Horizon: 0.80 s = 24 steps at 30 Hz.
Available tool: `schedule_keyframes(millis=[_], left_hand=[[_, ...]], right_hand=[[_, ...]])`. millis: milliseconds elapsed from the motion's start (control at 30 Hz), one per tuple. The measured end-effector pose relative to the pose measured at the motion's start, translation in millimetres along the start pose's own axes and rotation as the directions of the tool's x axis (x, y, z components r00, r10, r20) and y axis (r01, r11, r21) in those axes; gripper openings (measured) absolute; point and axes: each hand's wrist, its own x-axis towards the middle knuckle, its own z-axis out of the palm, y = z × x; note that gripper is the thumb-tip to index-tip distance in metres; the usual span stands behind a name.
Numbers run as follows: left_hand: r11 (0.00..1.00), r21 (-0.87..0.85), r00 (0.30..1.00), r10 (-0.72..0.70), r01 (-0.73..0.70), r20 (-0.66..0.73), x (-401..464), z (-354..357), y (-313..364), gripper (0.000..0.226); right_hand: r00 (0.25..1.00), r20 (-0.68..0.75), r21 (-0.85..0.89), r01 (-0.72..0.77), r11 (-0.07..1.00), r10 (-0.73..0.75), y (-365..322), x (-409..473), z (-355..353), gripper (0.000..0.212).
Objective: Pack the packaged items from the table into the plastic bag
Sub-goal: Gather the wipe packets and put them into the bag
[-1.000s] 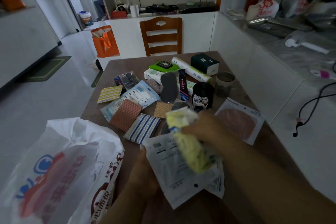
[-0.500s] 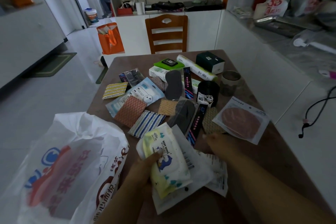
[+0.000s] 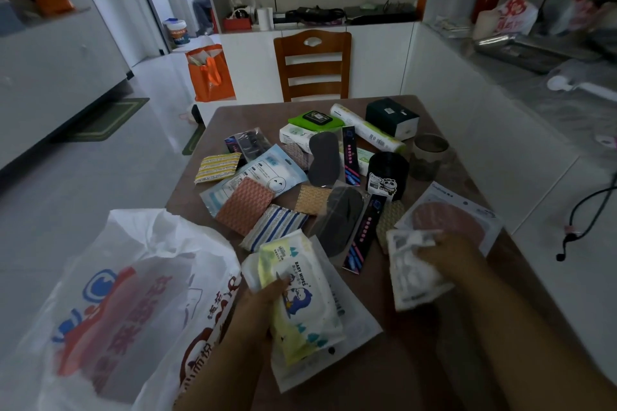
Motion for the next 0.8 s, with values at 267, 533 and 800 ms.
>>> schedule_keyframes(millis=[267,533,800], left_hand=[[0.989,-0.123,0.993,-0.078,0.088,0.086,0.7,28.5,-8.7,0.052],[0.924,-0.269,0.941,-0.195,0.270,0.278,-13.1,33.9,-8.4,0.052],[0.958,-0.287,0.972,0.065,0.003,0.226,-52.4,1.6,30.6,0.069]], right_hand=[[0.951,0.248,0.632,-0.015,0.774,-0.184,-47.9,-45.3,28.0,0.018],[0.771,0.609,0.621,-0.316,0.718,-0.187,-46.4,-54.6,63.6,0.044],[0.741,0.619,0.587,-0.216,0.780,-0.260,-84.0,-69.8,95.5,0.048]])
